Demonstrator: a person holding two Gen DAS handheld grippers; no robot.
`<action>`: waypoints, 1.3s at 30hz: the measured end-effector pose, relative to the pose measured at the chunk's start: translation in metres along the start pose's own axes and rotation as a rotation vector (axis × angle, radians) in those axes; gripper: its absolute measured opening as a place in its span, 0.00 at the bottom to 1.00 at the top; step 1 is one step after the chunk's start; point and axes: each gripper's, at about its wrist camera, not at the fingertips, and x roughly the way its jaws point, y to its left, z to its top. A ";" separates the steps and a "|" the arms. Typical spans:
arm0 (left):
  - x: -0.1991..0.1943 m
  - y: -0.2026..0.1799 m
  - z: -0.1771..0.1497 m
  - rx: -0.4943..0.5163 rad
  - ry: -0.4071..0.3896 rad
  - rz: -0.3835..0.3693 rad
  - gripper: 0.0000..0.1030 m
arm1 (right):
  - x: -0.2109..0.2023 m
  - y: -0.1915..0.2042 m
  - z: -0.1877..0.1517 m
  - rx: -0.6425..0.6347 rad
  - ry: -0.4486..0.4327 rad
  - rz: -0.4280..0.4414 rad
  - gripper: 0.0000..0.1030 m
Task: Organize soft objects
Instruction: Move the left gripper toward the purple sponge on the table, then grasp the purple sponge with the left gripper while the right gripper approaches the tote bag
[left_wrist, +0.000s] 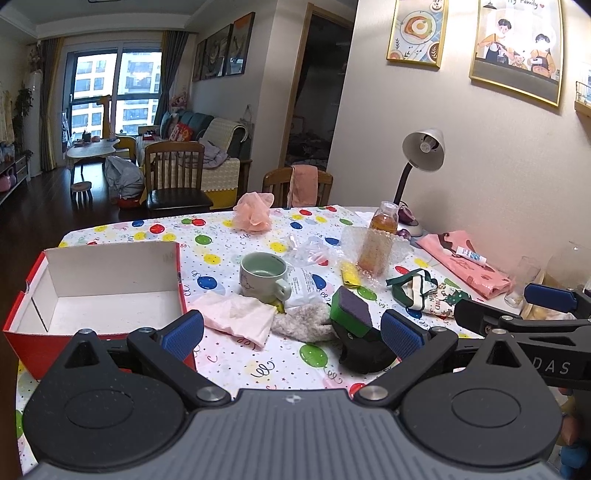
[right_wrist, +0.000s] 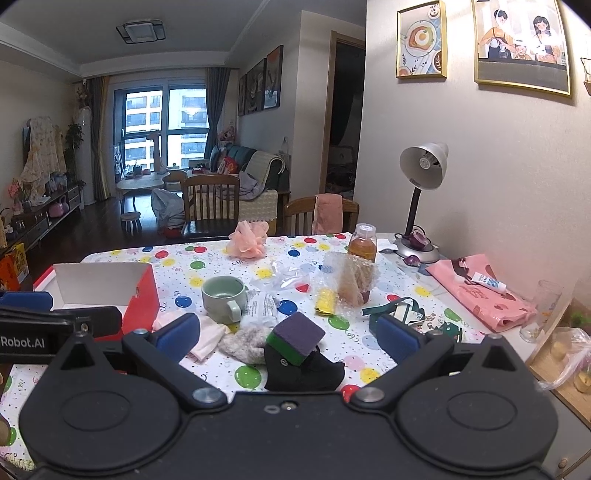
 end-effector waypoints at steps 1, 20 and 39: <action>0.002 -0.002 0.001 0.000 0.003 0.001 1.00 | 0.002 -0.002 0.000 -0.001 0.003 0.000 0.99; 0.043 -0.033 0.012 -0.005 0.052 0.003 1.00 | 0.030 -0.038 0.004 -0.002 0.036 0.021 0.96; 0.160 -0.101 0.040 0.112 0.171 -0.062 1.00 | 0.124 -0.135 0.011 0.047 0.117 -0.003 0.96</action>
